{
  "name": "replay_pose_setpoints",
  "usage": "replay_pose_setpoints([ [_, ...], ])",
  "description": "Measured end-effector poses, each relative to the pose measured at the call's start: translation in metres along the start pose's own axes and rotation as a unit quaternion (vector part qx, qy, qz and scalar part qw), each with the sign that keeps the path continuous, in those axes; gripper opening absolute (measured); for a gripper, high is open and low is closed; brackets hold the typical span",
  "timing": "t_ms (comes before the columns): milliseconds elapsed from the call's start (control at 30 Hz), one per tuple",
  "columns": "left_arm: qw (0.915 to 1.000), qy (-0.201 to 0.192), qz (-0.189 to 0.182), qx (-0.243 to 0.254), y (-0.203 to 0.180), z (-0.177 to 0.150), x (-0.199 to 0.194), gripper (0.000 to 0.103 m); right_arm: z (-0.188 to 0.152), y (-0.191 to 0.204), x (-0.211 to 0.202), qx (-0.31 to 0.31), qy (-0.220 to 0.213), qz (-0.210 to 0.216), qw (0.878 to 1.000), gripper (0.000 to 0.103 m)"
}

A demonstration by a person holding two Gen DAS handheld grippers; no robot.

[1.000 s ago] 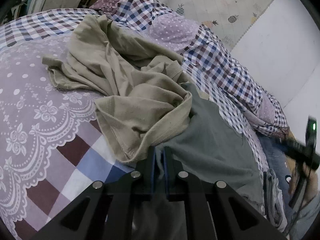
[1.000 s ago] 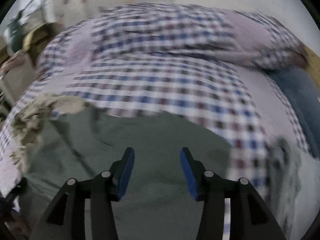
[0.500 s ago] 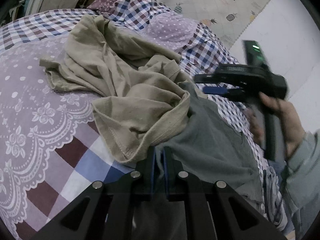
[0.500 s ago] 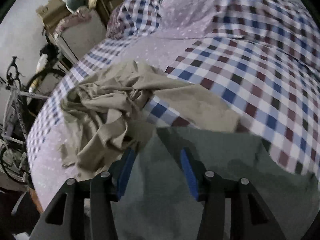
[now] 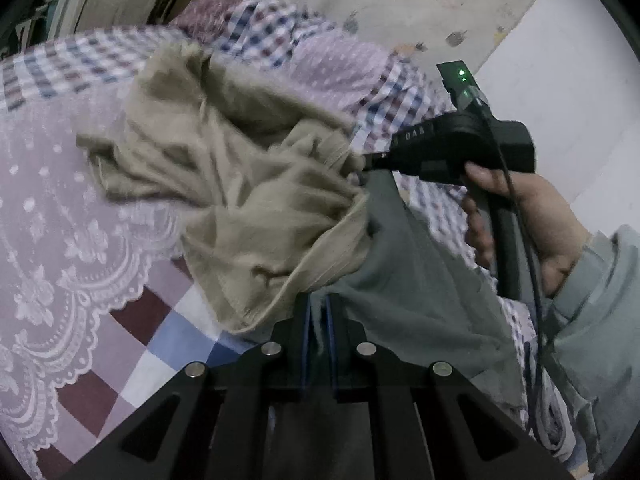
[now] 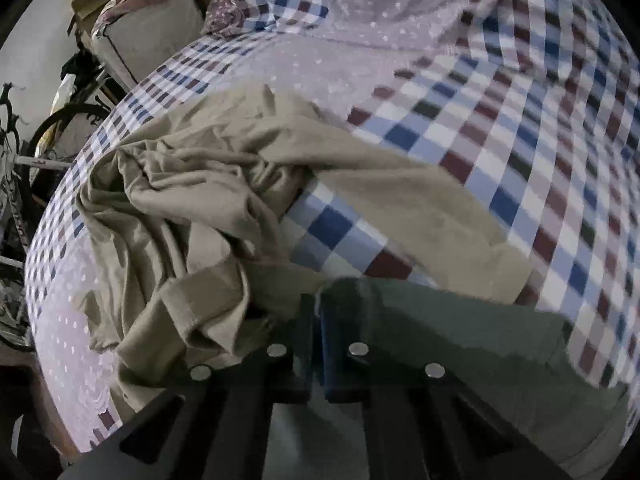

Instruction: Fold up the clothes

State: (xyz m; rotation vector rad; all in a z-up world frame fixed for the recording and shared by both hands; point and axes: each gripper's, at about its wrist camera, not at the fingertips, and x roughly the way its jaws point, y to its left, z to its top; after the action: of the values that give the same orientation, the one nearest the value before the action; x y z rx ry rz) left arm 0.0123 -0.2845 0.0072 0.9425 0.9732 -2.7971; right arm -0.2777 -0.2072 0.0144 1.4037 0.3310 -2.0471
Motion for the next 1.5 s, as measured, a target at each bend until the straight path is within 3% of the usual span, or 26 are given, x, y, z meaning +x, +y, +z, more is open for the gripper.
replay_pose_setpoints([
  [67,0.9997,-0.022,-0.001,0.009,-0.006,-0.001,-0.008,0.006,0.009,-0.002,-0.019,0.014,-0.043,-0.003,0.999,0.0],
  [133,0.9998,-0.013,0.012,0.01,-0.008,-0.004,-0.004,0.006,0.017,-0.005,-0.029,0.028,-0.066,0.003,0.997,0.0],
  [300,0.9991,0.019,0.018,-0.034,0.011,-0.006,0.005,0.006,0.022,-0.002,-0.009,0.021,-0.059,-0.029,0.998,0.0],
  [500,0.9989,0.034,0.025,-0.022,0.01,-0.007,0.004,0.007,0.028,0.005,0.025,0.024,-0.046,-0.041,0.998,0.001],
  [633,0.9988,0.036,0.024,-0.025,0.008,-0.003,0.003,0.008,0.025,0.002,0.007,0.034,-0.069,-0.035,0.996,0.004],
  [700,0.9991,0.026,0.022,-0.025,0.007,0.0,-0.001,0.009,0.021,-0.004,-0.014,0.043,-0.09,-0.025,0.995,0.009],
  [733,0.9995,0.012,0.017,-0.025,0.008,0.002,-0.007,0.011,0.017,-0.008,-0.027,0.048,-0.103,-0.018,0.993,0.017],
  [767,0.9996,-0.001,0.012,-0.026,0.008,0.004,-0.012,0.022,0.013,-0.013,-0.04,0.053,-0.116,-0.01,0.992,0.025],
  [800,0.9995,-0.014,0.007,-0.026,0.009,0.006,-0.018,0.038,0.007,-0.019,-0.055,0.057,-0.13,-0.001,0.99,0.028],
  [867,0.9989,-0.038,-0.002,-0.028,0.01,0.009,-0.027,0.057,-0.01,-0.028,-0.087,0.056,-0.154,-0.001,0.987,0.034],
  [900,0.9985,-0.044,-0.006,-0.032,0.012,0.01,-0.029,0.061,-0.021,-0.035,-0.103,0.06,-0.164,-0.006,0.985,0.036],
  [1067,0.9973,-0.053,-0.01,-0.051,0.016,0.016,-0.033,0.064,-0.089,-0.08,-0.176,0.1,-0.198,-0.027,0.975,0.045],
  [1233,0.997,-0.057,-0.018,-0.049,0.012,0.013,-0.033,0.072,-0.182,-0.132,-0.23,0.17,-0.203,-0.059,0.962,0.048],
  [1400,0.9984,-0.04,-0.018,-0.036,0.001,0.007,-0.025,0.072,-0.249,-0.178,-0.225,0.217,-0.154,-0.096,0.959,0.048],
  [1500,0.9986,-0.038,-0.021,-0.03,-0.005,0.005,-0.021,0.072,-0.263,-0.199,-0.21,0.23,-0.116,-0.104,0.961,0.048],
])
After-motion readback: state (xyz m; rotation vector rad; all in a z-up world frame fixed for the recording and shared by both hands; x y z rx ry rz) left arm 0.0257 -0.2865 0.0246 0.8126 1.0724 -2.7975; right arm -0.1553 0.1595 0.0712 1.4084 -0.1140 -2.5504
